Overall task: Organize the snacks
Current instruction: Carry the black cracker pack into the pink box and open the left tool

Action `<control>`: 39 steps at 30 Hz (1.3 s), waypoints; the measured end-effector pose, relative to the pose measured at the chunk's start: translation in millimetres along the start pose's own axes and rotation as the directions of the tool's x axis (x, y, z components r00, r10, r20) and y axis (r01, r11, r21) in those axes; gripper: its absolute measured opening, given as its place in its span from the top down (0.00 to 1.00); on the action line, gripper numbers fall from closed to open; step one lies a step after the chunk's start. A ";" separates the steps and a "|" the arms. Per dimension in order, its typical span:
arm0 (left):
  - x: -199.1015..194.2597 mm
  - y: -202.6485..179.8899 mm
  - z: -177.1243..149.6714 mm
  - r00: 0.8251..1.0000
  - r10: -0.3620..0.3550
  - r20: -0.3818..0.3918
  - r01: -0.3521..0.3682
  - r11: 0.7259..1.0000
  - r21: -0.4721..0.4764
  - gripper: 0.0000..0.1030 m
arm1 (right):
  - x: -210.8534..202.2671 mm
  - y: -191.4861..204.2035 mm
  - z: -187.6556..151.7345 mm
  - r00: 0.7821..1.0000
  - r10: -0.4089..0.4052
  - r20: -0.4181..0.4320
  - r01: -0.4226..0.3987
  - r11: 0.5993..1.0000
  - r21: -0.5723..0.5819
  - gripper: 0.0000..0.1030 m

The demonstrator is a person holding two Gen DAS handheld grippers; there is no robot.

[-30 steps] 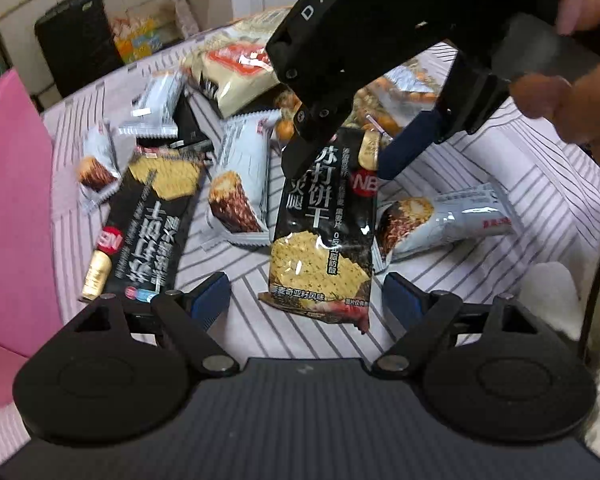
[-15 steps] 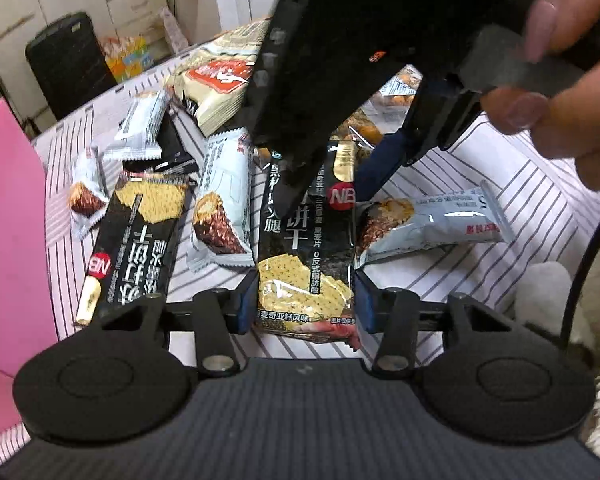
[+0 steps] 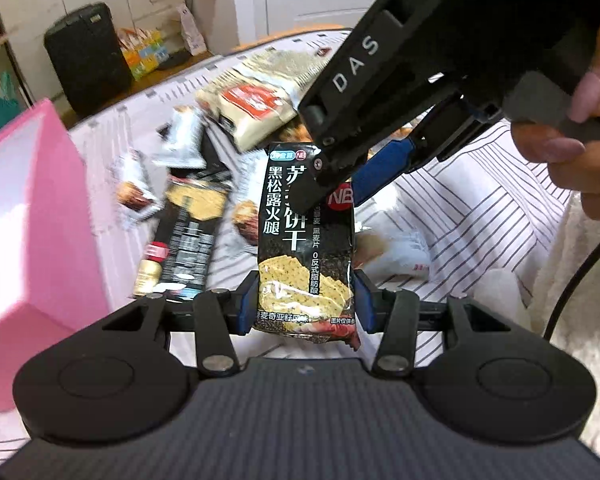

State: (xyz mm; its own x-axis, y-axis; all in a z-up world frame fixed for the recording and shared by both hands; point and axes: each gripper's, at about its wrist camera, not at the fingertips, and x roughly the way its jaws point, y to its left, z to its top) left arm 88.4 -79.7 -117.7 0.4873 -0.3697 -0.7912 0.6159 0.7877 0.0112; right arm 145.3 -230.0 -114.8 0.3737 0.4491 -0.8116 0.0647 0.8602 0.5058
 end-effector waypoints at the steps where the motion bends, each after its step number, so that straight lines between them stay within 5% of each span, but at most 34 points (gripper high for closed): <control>1: -6.2 3.4 2.5 1.000 0.010 0.003 -0.010 1.000 0.007 0.55 | -3.3 5.5 -1.7 1.000 0.006 0.011 -0.006 1.000 -0.014 0.61; 13: -74.9 34.9 -3.9 0.995 0.102 0.001 -0.102 0.995 0.011 0.55 | -18.5 82.7 -16.1 0.997 0.077 0.013 -0.075 0.987 -0.145 0.61; 21: -109.1 72.3 2.1 0.983 0.175 0.054 -0.173 0.984 -0.038 0.55 | -11.7 134.7 11.1 0.992 0.127 0.027 -0.115 0.954 -0.276 0.61; 31: -96.0 158.3 24.5 0.965 0.255 0.065 -0.243 0.958 -0.154 0.55 | 47.4 186.8 75.1 0.982 0.189 0.024 -0.163 0.897 -0.411 0.61; 39: -43.5 230.6 28.9 0.967 0.256 0.021 -0.240 0.932 -0.272 0.55 | 112.9 215.2 107.4 0.996 0.085 0.021 -0.067 0.888 -0.454 0.61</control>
State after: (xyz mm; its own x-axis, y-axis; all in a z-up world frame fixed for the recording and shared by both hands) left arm 227.2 103.8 -63.0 0.6417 -0.1664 -0.7487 0.2881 0.9570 0.0343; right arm 300.8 -20.2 -66.2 0.3969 0.5157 -0.7593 -0.3875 0.8440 0.3707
